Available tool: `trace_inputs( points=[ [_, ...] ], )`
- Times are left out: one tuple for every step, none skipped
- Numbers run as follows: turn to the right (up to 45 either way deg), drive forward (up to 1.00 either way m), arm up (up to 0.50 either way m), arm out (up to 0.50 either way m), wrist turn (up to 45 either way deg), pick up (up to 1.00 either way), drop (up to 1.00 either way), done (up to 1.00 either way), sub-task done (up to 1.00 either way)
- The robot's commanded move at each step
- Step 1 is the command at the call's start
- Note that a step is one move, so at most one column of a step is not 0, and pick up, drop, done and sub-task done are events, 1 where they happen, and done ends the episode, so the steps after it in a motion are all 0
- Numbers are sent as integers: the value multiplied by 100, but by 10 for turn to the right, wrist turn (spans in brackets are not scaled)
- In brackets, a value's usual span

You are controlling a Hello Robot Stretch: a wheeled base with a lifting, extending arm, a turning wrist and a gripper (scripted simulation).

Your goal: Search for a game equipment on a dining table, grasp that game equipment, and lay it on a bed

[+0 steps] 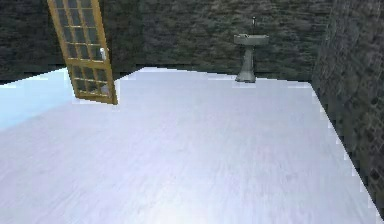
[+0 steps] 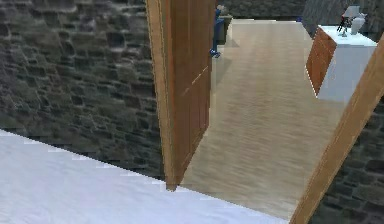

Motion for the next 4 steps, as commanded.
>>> trace_inputs(
  points=[
    [-390, 0, 0, 0, 0, 0, 0, 0, 0],
    [0, 100, 0, 0, 0, 0, 0, 0, 0],
    [0, 100, 0, 0, 0, 0, 0, 0, 0],
    [-30, 0, 0, 0, 0, 0, 0, 0, 0]
  ],
)
